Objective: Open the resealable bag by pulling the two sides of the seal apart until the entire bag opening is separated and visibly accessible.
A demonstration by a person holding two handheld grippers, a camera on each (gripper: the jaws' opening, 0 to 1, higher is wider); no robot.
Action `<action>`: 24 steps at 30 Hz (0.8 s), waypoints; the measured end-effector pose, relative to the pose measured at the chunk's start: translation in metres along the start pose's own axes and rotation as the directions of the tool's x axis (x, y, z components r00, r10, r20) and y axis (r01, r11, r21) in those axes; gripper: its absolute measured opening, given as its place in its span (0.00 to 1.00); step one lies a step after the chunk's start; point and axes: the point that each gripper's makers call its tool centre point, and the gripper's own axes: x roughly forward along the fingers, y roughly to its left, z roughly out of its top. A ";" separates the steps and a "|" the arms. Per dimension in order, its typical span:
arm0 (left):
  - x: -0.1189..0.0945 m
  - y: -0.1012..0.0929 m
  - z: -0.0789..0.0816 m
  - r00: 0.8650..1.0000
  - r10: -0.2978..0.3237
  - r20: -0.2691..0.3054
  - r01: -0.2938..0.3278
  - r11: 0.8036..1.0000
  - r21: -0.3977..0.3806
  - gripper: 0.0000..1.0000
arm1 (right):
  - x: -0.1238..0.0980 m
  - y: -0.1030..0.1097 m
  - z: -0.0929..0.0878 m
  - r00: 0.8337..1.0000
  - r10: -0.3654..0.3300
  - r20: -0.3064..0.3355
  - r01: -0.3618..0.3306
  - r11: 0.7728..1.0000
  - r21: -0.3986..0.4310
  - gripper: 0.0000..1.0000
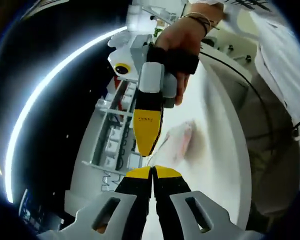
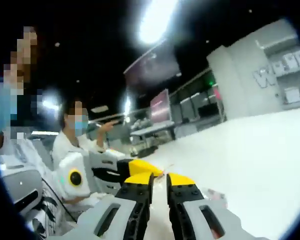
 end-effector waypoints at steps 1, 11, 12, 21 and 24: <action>0.000 0.000 0.001 1.000 0.006 -0.002 -0.006 1.000 0.022 0.01 | 0.000 -0.001 0.000 1.000 -0.004 0.002 0.004 1.000 0.000 0.07; 0.002 -0.001 0.006 1.000 0.025 -0.012 -0.023 0.990 0.140 0.01 | 0.002 0.006 -0.003 1.000 -0.024 -0.005 0.024 1.000 -0.012 0.08; 0.001 0.000 0.004 0.999 0.031 -0.024 -0.028 0.989 0.143 0.01 | 0.002 0.006 -0.003 1.000 -0.025 -0.007 0.025 1.000 -0.010 0.08; 0.000 0.003 0.005 0.999 0.048 -0.010 -0.046 0.988 0.147 0.01 | -0.003 0.005 -0.005 0.999 -0.031 -0.012 0.031 0.999 -0.008 0.02; 0.000 0.004 0.006 0.999 0.051 -0.010 -0.048 0.987 0.156 0.01 | -0.002 0.005 -0.005 1.000 -0.026 -0.017 0.026 1.000 -0.003 0.02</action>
